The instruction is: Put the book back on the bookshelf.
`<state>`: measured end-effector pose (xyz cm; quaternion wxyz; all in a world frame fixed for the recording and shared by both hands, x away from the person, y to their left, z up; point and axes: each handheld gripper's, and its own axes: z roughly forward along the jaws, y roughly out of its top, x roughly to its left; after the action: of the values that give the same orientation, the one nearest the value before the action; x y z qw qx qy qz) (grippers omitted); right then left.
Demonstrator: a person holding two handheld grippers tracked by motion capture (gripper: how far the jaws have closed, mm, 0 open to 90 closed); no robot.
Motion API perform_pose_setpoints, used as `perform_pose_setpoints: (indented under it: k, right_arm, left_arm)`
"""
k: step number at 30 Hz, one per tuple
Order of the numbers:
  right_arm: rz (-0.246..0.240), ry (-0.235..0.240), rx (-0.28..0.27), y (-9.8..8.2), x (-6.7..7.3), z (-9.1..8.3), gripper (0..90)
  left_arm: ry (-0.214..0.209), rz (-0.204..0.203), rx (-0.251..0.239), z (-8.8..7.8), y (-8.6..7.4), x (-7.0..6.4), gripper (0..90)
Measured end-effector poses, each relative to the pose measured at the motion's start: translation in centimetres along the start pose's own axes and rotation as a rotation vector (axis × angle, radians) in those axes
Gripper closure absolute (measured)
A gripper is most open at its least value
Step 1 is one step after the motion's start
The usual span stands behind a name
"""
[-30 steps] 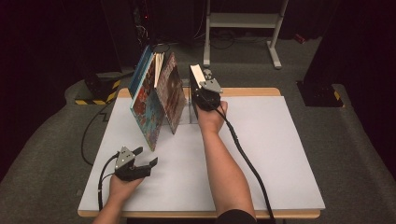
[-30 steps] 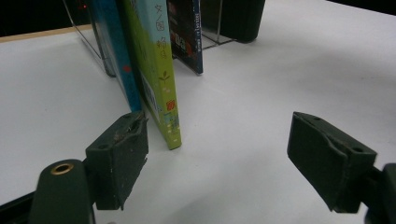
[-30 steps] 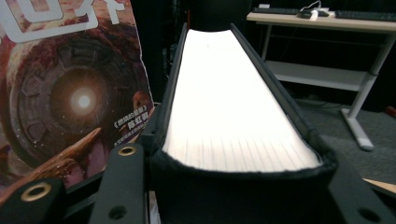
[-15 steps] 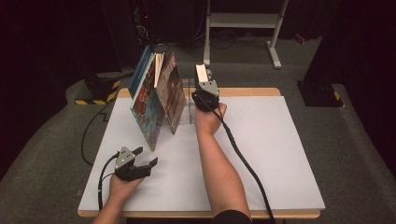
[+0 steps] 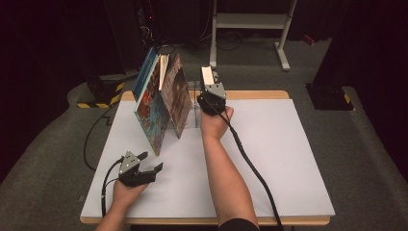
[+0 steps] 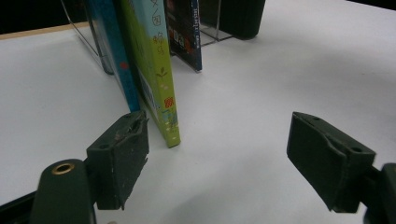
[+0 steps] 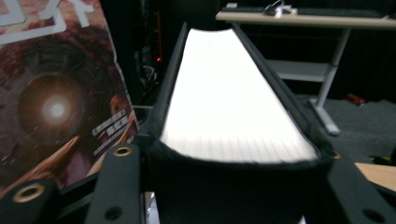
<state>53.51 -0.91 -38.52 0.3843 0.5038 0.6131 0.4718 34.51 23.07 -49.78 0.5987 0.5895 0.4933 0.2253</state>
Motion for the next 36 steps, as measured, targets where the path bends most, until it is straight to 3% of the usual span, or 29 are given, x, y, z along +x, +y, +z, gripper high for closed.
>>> perform_pose_setpoints:
  k: [9, 20, 36]
  right_arm:
    - [-0.013, 0.066, -0.004, -1.0, -0.8, -2.2, 49.5]
    - [0.005, -0.029, -0.033, -1.2, 0.2, -1.9, 52.9]
    - [0.013, -0.048, -0.057, -1.4, 0.3, -1.2, 52.7]
  left_arm:
    - [0.004, -0.003, 0.001, 0.1, -0.1, -0.1, 21.6]
    - [0.005, -0.001, 0.004, 0.1, -0.1, -0.1, 21.6]
    - [0.007, 0.005, 0.007, 0.2, -0.2, -0.2, 22.1]
